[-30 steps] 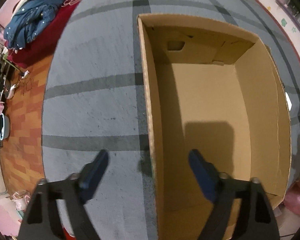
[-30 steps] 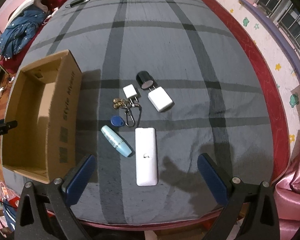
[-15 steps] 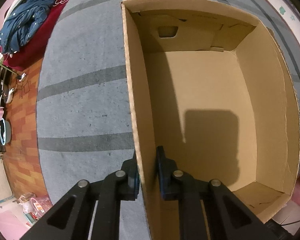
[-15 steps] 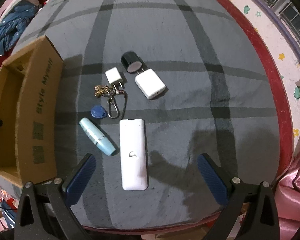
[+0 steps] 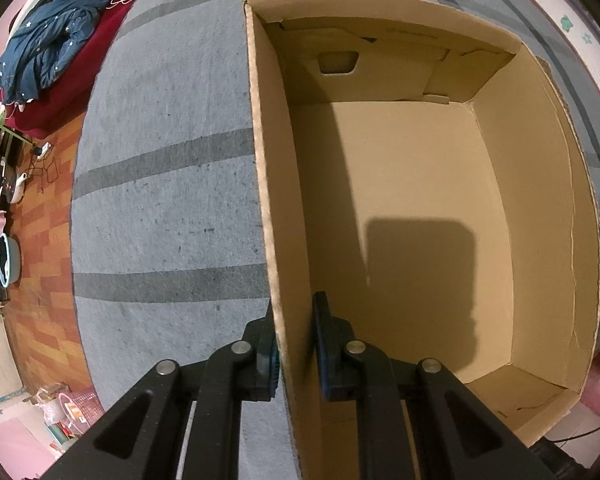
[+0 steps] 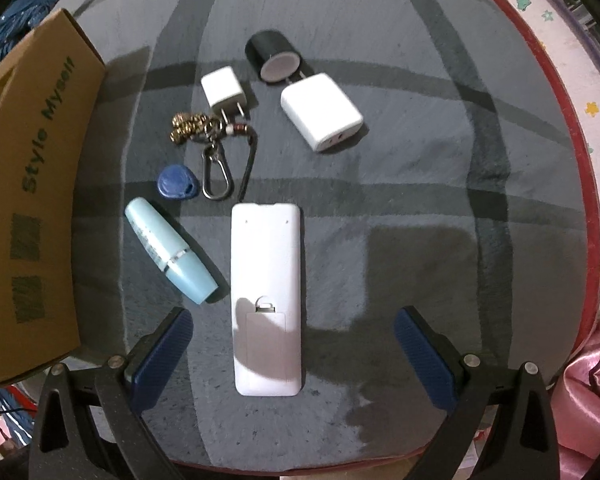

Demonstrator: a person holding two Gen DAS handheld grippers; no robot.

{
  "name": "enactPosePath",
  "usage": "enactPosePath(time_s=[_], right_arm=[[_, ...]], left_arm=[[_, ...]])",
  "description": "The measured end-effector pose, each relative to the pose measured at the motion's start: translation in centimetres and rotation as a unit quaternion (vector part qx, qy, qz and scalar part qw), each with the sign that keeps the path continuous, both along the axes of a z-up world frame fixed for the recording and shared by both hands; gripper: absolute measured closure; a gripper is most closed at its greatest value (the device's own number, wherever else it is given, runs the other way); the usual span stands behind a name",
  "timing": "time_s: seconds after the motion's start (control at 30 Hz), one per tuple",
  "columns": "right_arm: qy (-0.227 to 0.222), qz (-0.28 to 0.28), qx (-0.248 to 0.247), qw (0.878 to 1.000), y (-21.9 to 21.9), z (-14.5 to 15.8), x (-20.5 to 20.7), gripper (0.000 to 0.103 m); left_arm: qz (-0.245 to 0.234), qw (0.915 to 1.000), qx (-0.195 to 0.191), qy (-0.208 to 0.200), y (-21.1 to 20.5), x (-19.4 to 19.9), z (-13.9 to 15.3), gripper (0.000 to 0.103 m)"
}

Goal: Organize rigid objects
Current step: 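Clamp the box wall with the left gripper while the right tool approaches the remote, then close the right gripper on the white remote control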

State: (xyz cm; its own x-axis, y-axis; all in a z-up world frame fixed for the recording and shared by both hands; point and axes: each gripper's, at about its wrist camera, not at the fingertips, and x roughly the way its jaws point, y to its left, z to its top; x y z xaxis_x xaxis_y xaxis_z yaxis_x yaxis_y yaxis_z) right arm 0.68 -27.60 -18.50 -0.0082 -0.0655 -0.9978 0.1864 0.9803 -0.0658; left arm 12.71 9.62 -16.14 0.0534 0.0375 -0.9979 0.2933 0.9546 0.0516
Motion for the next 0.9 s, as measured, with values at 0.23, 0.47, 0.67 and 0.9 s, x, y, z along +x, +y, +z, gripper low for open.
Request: enactPosePath(time_s=[0.23,0.47,0.67,0.9], right_arm=[[0.028,0.007,0.002,1.000,0.2,-3.0,-0.1,0.004],[0.044,0.004,0.017,0.999,-0.1,-5.8,-0.6,0.018],[0.056,-0.005,0.034,0.998,0.9,-7.2,0.7,0.034],[0.058,-0.027,0.054,0.996,0.5,-8.6,2.2,0.054]], left_arm=[[0.008,1.0000,-0.002,0.001,0.1,0.3,0.0,0.088],[0.008,1.0000,-0.001,0.000,0.1,0.1,-0.1,0.088],[0.007,1.0000,0.003,0.000,-0.1,0.0,0.0,0.088],[0.008,0.9999,0.006,0.002,-0.4,0.1,-0.3,0.088]])
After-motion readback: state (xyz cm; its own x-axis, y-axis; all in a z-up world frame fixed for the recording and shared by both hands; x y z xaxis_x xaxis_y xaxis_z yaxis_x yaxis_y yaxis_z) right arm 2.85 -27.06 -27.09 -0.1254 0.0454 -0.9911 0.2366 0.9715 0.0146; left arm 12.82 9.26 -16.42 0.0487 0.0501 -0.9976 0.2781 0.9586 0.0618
